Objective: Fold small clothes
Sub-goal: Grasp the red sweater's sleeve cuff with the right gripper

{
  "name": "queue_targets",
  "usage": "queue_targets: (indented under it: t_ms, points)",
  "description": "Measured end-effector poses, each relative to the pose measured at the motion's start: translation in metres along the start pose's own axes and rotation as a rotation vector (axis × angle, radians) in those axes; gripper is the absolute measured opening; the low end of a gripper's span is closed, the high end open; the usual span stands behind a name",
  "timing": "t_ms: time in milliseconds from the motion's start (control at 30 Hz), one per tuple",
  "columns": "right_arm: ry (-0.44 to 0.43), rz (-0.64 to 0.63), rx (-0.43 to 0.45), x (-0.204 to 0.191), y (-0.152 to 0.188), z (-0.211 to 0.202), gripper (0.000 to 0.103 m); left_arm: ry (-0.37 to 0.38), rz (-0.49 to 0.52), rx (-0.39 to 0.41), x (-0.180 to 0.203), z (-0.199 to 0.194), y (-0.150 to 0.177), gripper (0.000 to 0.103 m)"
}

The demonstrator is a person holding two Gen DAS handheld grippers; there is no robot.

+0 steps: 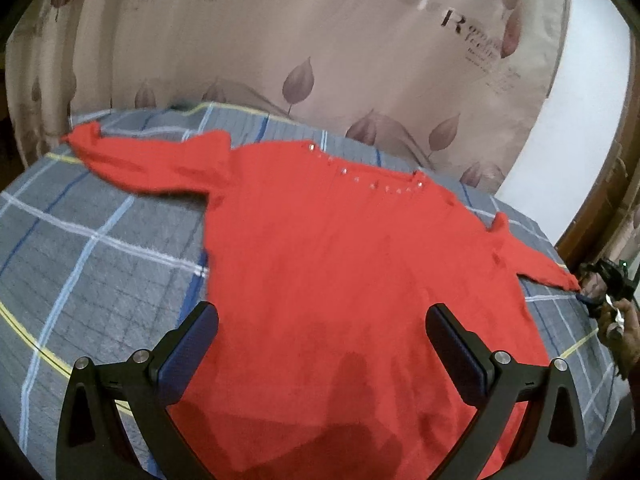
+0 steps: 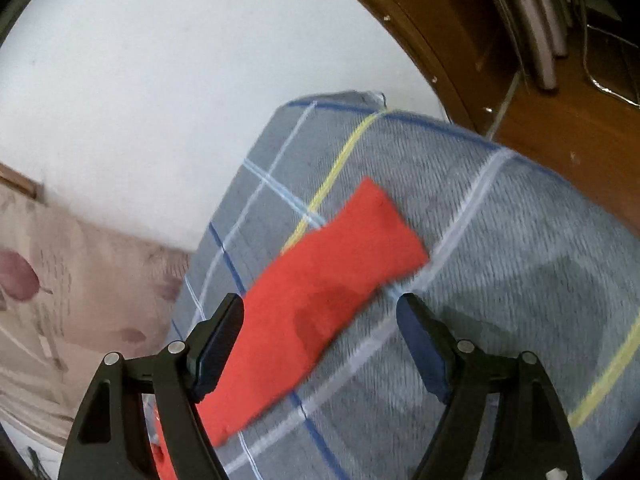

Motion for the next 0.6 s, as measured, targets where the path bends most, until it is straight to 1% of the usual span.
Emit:
queue_targets:
  t_ms: [67,133,167,200,233,267,300,333,400,433,533,600]
  points:
    - [-0.006,-0.006,0.005,-0.004,-0.003,0.004,0.077,0.004,-0.016,-0.02,-0.002,0.004,0.002,0.103]
    - [0.008,-0.022,0.017,-0.009,-0.008,0.01,0.077,0.006,-0.021,-0.027,-0.002,0.005,0.003,0.103]
    - [0.012,-0.029,0.025,-0.01,-0.01,0.012,0.076,0.008,-0.021,-0.028,-0.001,0.005,0.003,0.103]
    - [0.021,-0.031,0.032,-0.009,-0.01,0.014,0.073,0.007,-0.02,-0.025,-0.001,0.005,0.003,0.103]
    - [0.048,-0.035,0.03,-0.007,-0.01,0.016,0.049,0.009,-0.02,-0.024,-0.001,0.005,0.003,0.103]
    - [0.103,-0.042,0.004,-0.003,-0.008,0.023,0.009,0.01,-0.021,-0.023,-0.001,0.005,0.003,0.103]
    - [0.111,-0.035,-0.015,0.0,-0.006,0.028,0.004,0.015,-0.024,-0.023,-0.001,0.005,0.003,0.103]
    - [0.107,-0.026,-0.005,0.0,-0.006,0.026,0.004,0.02,-0.027,-0.021,-0.002,0.005,0.003,0.103]
    - [0.137,-0.059,0.019,-0.012,-0.005,0.018,0.005,0.037,-0.037,-0.004,-0.003,0.001,0.0,0.103]
    - [0.122,-0.07,0.028,-0.02,-0.002,0.012,0.005,0.047,-0.043,0.019,-0.004,-0.004,-0.003,0.103]
    - [0.025,-0.153,0.045,-0.079,0.017,-0.011,0.005,0.06,-0.052,0.082,-0.006,-0.023,-0.018,0.103]
    - [-0.048,-0.229,0.048,-0.133,0.039,-0.025,0.005,0.05,-0.038,0.108,-0.008,-0.033,-0.028,0.103]
Point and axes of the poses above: each gripper's, at about its wrist camera, not at the fingertips, and z roughly the way its jaws point, x to its right, y to its underside, the point moved 6 cm from there along z, roughly the way its jaws point, and after that the axes turned 13 degrees about y, right-handed, at the moved point
